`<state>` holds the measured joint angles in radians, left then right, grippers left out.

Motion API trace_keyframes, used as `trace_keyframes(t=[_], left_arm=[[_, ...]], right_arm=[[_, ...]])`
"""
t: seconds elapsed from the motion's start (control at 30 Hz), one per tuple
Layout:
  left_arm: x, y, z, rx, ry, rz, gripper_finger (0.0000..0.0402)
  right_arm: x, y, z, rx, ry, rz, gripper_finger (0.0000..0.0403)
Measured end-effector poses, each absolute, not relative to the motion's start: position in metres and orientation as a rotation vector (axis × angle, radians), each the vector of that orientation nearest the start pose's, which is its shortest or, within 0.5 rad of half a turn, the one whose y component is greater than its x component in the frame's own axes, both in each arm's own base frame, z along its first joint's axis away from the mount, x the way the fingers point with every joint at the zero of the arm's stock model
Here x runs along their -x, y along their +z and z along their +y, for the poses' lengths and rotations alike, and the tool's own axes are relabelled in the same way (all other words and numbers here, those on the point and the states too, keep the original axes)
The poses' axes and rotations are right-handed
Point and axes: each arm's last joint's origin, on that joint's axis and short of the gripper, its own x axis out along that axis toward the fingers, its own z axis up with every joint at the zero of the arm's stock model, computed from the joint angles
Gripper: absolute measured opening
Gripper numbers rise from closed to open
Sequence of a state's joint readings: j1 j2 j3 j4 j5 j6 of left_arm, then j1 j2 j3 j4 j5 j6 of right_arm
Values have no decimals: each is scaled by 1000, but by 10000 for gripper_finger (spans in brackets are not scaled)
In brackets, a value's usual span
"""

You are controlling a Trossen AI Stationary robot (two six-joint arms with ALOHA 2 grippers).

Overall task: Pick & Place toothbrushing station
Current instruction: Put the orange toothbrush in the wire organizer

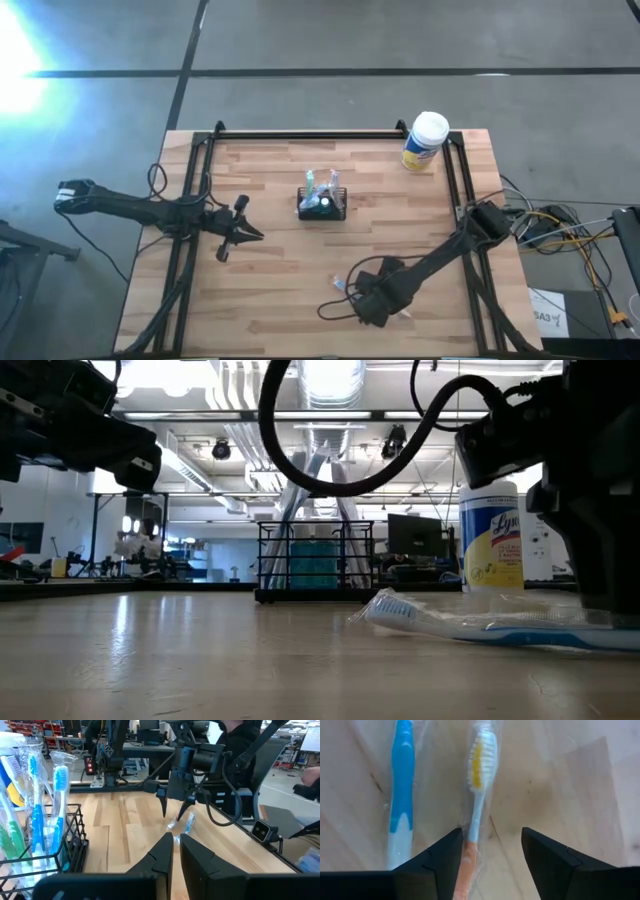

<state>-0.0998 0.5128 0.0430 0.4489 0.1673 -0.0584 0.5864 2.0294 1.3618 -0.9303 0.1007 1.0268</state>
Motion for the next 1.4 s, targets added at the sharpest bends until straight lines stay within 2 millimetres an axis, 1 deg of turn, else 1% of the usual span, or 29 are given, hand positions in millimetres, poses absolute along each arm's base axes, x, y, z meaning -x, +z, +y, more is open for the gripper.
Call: trace_keyframes(t=[0.13, 0.23, 0.57, 0.7, 0.77, 0.9, 1.03, 1.13, 1.2, 1.27, 1.33, 1.4], left_arm=[[-131, 174, -18, 54, -266, 24, 39], [-131, 174, -18, 54, -266, 25, 39], [-131, 174, -18, 50, -266, 24, 39], [-131, 174, -18, 50, -266, 24, 39], [-131, 175, -18, 50, -266, 22, 39], [-132, 180, -18, 48, -266, 3, 39], [-132, 182, -18, 38, -266, -3, 39], [-132, 183, -18, 37, -265, -5, 39], [-132, 185, -18, 36, -265, -12, 39], [-133, 188, -18, 29, -265, -21, 39], [-133, 190, -18, 9, -264, -31, 39], [-133, 193, -18, -1, -264, -41, 39]], right_arm=[[-302, 130, 193, -278, -405, 1490, 182], [-303, 129, 192, -258, -379, 1497, 156], [-305, 127, 186, -184, -358, 1494, 24], [-303, 139, 182, -125, -391, 1410, 15], [-303, 150, 179, -89, -408, 1339, 12], [-297, 199, 176, 0, -400, 1077, 7], [-292, 239, 172, 114, -349, 845, 7], [-289, 271, 162, 177, -280, 645, 7], [-288, 282, 154, 230, -215, 539, 7], [-285, 286, 142, 272, -142, 448, 7], [-280, 293, 128, 282, -76, 337, 7], [-271, 297, 110, 282, -59, 231, 8]])
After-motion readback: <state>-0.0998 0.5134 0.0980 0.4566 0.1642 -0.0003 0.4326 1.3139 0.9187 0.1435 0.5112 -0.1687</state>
